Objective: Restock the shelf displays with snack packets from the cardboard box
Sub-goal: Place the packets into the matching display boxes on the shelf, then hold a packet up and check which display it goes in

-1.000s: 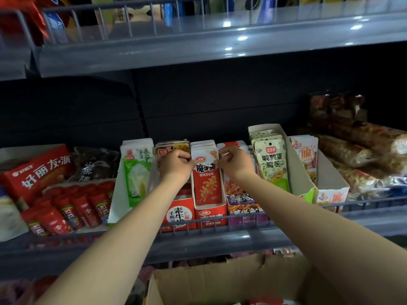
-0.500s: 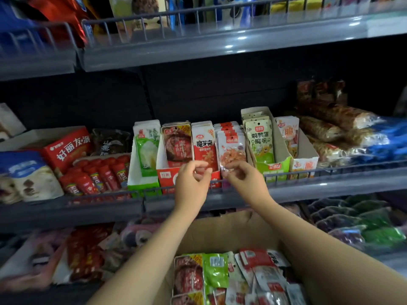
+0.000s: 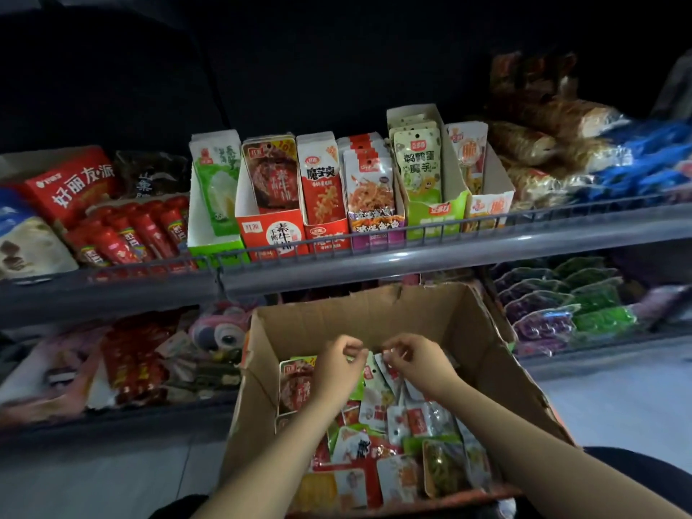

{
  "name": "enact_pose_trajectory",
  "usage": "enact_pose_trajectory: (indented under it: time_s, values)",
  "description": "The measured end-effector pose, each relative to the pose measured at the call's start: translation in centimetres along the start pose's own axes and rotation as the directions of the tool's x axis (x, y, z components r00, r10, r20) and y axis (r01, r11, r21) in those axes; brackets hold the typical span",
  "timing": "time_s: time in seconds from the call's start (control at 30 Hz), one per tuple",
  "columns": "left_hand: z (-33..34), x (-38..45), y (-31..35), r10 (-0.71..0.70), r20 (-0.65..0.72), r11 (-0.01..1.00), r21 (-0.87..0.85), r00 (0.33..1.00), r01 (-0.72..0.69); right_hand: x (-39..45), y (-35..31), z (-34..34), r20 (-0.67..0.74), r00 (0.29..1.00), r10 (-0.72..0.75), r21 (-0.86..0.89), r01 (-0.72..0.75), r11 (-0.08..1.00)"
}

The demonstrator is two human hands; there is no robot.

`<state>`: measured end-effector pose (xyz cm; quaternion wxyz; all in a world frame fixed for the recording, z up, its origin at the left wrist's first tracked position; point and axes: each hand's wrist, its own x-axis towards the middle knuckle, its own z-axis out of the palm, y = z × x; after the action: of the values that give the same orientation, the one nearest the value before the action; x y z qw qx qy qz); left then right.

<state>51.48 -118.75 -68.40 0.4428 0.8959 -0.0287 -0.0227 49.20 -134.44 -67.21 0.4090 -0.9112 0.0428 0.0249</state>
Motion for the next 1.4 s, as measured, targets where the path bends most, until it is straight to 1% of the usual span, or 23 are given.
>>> enact_pose_trajectory:
  time_s: [0.1, 0.2, 0.27, 0.33, 0.4, 0.57, 0.67, 0.77, 0.87, 0.93, 1.0, 1.07, 1.13, 1.17, 1.23, 1.3, 1.4]
  values:
    - [1.5, -0.1, -1.8, -0.100, 0.127, 0.994, 0.055, 0.987, 0.093, 0.4, 2.2, 0.9, 0.154, 0.986, 0.070, -0.066, -0.061, 0.996]
    - [2.6, 0.1, -3.3, -0.178, 0.246, 0.981, 0.120, 0.953, 0.153, 1.1, 4.2, 1.5, 0.291, 0.948, 0.131, -0.169, -0.084, 0.982]
    - [3.4, 0.2, -4.1, -0.216, 0.327, 0.972, 0.159, 0.920, 0.171, 1.2, 5.2, 2.0, 0.364, 0.916, 0.167, -0.198, -0.099, 0.975]
    - [4.1, 0.1, -4.7, -0.247, 0.387, 0.966, 0.168, 0.888, 0.196, 1.3, 5.7, 2.4, 0.408, 0.895, 0.181, -0.209, -0.102, 0.973]
    - [4.7, 0.1, -5.2, -0.258, 0.400, 0.962, 0.191, 0.879, 0.196, 1.5, 6.1, 2.8, 0.414, 0.889, 0.198, -0.219, -0.114, 0.969]
    - [5.4, 0.8, -5.7, -0.236, 0.363, 0.956, 0.255, 0.902, 0.147, 1.3, 7.0, 4.3, 0.441, 0.860, 0.257, -0.235, -0.166, 0.958]
    - [5.7, 1.4, -6.1, -0.255, 0.382, 0.945, 0.291, 0.888, 0.147, 1.4, 7.4, 4.7, 0.410, 0.876, 0.255, -0.279, -0.146, 0.949]
    - [6.0, 1.6, -6.4, -0.275, 0.409, 0.938, 0.314, 0.870, 0.149, 1.4, 7.6, 5.0, 0.404, 0.873, 0.273, -0.266, -0.174, 0.948]
    - [6.3, 1.8, -6.5, -0.255, 0.405, 0.936, 0.330, 0.878, 0.120, 1.4, 7.8, 5.4, 0.405, 0.870, 0.282, -0.293, -0.169, 0.941]
    - [6.4, 1.8, -6.4, -0.239, 0.394, 0.932, 0.350, 0.888, 0.095, 1.5, 7.9, 5.4, 0.403, 0.870, 0.285, -0.274, -0.183, 0.944]
    - [6.6, 1.8, -6.5, -0.246, 0.381, 0.927, 0.362, 0.891, 0.101, 1.5, 8.0, 5.5, 0.403, 0.869, 0.289, -0.252, -0.198, 0.947]
    - [6.5, 2.0, -6.4, -0.275, 0.357, 0.931, 0.332, 0.893, 0.154, 1.5, 8.0, 5.5, 0.393, 0.874, 0.287, -0.240, -0.204, 0.949]
    - [6.3, 2.2, -6.0, -0.329, 0.358, 0.931, 0.276, 0.874, 0.237, 1.3, 7.9, 5.4, 0.383, 0.881, 0.277, -0.191, -0.218, 0.957]
    - [6.1, 2.4, -5.8, -0.342, 0.376, 0.930, 0.268, 0.861, 0.252, 1.2, 7.7, 5.3, 0.385, 0.883, 0.270, -0.164, -0.222, 0.961]
    - [5.5, 2.5, -5.3, -0.349, 0.428, 0.930, 0.266, 0.834, 0.253, 1.2, 7.6, 5.1, 0.362, 0.900, 0.242, -0.175, -0.189, 0.966]
    - [4.8, 2.6, -4.9, -0.326, 0.476, 0.942, 0.241, 0.817, 0.236, 1.1, 7.3, 4.9, 0.326, 0.919, 0.222, -0.186, -0.168, 0.968]
    - [3.5, 2.6, -4.0, -0.278, 0.486, 0.955, 0.236, 0.828, 0.181, 1.0, 6.1, 4.5, 0.284, 0.941, 0.186, -0.062, -0.176, 0.982]
